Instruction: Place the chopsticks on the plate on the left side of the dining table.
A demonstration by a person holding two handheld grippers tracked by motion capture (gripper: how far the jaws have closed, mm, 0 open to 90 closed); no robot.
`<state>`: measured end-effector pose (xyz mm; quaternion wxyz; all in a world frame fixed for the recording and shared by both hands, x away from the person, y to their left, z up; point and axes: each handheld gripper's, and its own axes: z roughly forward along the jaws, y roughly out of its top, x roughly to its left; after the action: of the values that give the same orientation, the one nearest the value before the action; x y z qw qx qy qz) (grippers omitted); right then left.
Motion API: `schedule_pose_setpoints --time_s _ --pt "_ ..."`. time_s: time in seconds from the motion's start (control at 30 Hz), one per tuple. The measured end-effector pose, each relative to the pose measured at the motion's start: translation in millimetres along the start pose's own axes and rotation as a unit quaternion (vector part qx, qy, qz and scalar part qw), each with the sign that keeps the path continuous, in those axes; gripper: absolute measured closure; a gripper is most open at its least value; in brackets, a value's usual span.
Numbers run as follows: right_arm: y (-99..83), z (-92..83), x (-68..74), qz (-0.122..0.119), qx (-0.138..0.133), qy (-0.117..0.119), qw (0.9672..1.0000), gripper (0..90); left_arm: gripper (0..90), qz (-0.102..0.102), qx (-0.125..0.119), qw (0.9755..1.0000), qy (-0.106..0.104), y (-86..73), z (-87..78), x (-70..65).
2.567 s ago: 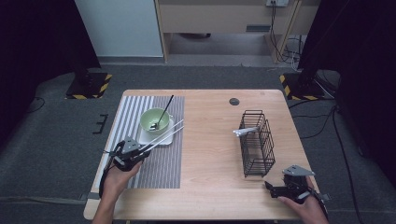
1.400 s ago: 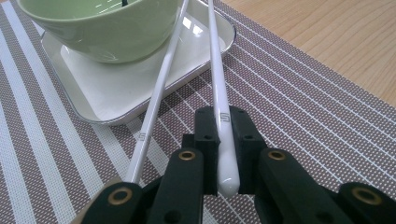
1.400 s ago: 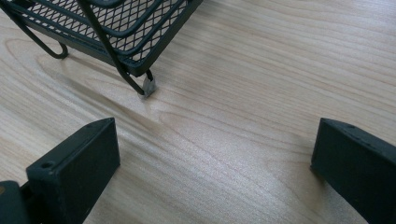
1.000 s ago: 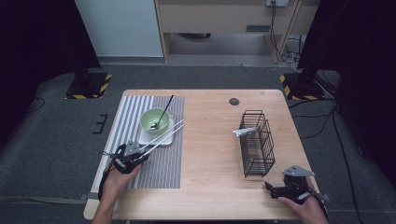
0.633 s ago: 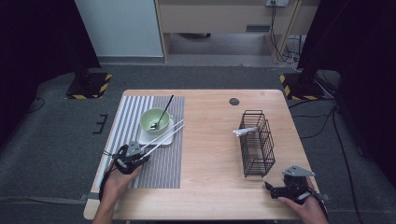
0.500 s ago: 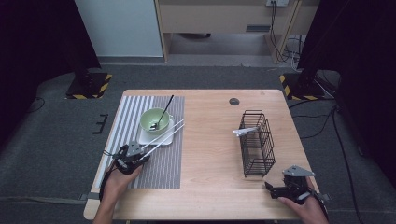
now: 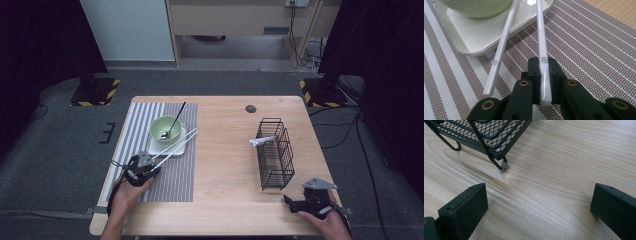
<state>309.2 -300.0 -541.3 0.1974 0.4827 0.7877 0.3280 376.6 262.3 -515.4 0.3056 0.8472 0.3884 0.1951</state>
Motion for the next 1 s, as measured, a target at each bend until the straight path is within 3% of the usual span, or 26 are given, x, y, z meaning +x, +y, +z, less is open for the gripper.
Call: schedule_pose_setpoints --time_s 0.37,1.0 --pt "-0.3 -0.3 0.1 -0.001 0.001 0.0 1.0 1.0 82.4 -0.008 0.012 0.9999 -0.002 -1.6 5.4 1.9" --pt "-0.8 -0.9 0.9 -0.001 0.001 0.0 1.0 1.0 82.0 -0.017 0.009 0.9998 -0.005 -2.8 6.2 3.8"
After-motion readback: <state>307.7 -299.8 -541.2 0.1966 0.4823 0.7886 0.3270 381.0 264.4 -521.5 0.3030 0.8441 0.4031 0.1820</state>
